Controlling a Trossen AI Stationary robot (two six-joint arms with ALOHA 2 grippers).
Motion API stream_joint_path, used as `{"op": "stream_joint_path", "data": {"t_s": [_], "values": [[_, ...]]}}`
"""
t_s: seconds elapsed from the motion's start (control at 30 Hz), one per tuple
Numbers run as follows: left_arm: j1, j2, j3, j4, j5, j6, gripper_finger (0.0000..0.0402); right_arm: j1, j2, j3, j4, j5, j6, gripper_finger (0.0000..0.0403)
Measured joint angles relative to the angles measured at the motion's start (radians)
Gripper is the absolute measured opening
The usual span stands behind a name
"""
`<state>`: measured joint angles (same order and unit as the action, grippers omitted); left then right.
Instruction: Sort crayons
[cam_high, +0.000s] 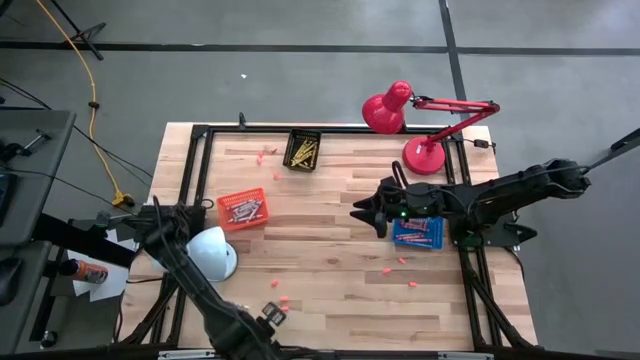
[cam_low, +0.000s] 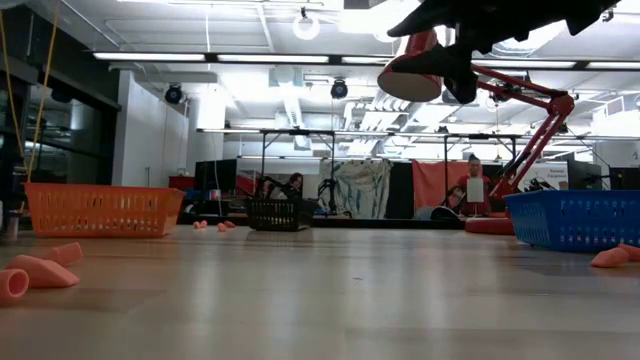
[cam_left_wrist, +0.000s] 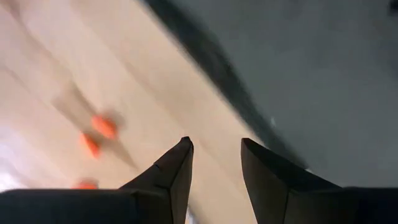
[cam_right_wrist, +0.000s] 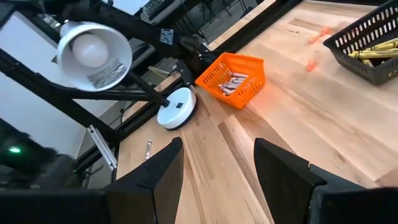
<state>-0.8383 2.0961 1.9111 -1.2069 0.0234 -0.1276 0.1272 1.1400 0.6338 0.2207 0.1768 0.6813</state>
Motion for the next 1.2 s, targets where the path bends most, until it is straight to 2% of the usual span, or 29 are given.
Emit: {"op": "stream_joint_path", "data": {"t_s": [0.07, 0.3, 0.4, 0.73, 1.03, 1.2], "values": [[0.0, 0.012, -0.019, -0.028, 0.014, -0.027, 0.0124, 0.0, 0.0, 0.0, -0.004, 0.006, 0.001, 0.0188], [0.001, -0.011, -0.148, 0.035, 0.018, -0.105, 0.0124, 0.0, 0.0, 0.0, -0.019, 0.018, 0.04, 0.0188], [0.001, -0.041, -0.229, 0.049, 0.019, -0.125, 0.0124, 0.0, 0.0, 0.0, -0.028, 0.018, 0.045, 0.0188], [-0.003, -0.17, -0.518, 0.239, 0.02, -0.208, 0.0124, 0.0, 0.0, 0.0, -0.062, 0.015, 0.079, 0.0188], [0.001, -0.173, -0.65, 0.256, 0.02, -0.221, 0.0124, 0.0, 0.0, 0.0, -0.067, 0.015, 0.079, 0.0188], [0.003, -0.174, -0.701, 0.323, 0.021, -0.238, 0.0124, 0.0, 0.0, 0.0, -0.069, 0.015, 0.078, 0.0188]]}}
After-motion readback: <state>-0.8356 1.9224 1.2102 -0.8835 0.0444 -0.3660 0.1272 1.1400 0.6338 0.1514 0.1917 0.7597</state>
